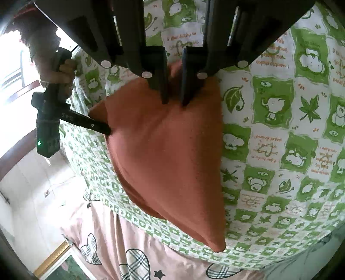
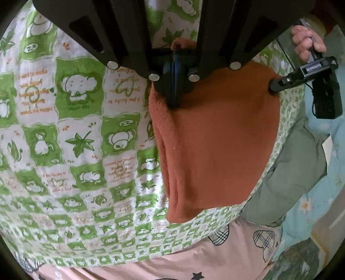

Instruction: Fold small clothes

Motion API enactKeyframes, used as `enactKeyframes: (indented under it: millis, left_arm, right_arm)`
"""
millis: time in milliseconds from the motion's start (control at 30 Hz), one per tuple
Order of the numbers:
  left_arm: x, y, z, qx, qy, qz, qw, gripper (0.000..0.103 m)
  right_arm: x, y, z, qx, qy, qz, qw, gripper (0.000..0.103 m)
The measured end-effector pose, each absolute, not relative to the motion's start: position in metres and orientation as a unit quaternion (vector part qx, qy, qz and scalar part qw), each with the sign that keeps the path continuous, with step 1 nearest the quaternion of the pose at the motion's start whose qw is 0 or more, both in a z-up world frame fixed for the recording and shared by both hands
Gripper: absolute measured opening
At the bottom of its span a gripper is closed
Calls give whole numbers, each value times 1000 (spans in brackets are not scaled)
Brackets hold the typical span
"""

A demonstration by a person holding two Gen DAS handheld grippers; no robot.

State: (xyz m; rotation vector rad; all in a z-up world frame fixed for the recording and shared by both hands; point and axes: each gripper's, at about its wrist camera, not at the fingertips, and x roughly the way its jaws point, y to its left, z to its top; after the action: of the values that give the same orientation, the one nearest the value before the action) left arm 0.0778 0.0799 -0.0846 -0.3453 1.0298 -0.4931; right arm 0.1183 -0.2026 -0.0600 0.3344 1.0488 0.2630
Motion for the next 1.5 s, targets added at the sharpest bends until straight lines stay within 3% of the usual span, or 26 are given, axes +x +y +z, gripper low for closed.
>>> enactKeyframes:
  millis: [467,700,833,1133,1233,1300,1367,1400,1433,1500]
  left_arm:
    - [75,68,-67,-141,480,-212,840,10]
    - [121,68,-38,-141,440,-198,865,11]
    - [155,67,-57,-157,476,-196,843,9]
    - [138,65,-53,-144,473,-186,849,7]
    - [116,66,-46,-140,465,-176,856,14]
    - [97,65,-41,-136,458,-165,863,26]
    - [81,68,-39,-127,454,-145,870,67]
    - [72,70,-38,-125,448,-131,876,74]
    - [64,72,-37,-124,443,-119,880,83]
    - [51,78,-35,-125,441,-108,882,83]
  right_arm:
    - [115,-198,-38,171,479,128,852,3]
    - [179,-182,-30,168,471,139,855,4]
    - [206,-184,-58,154,495,99,849,2]
    - [168,-193,-34,195,468,123,853,4]
    - [146,-187,-21,193,460,139,856,4]
    - [130,-183,-15,190,457,146,857,7]
    - [112,-179,-12,187,455,142,859,27]
    - [102,-177,-10,184,450,143,862,54]
    - [97,-176,-8,180,445,143,866,70]
    - [76,-170,-4,157,438,140,874,70]
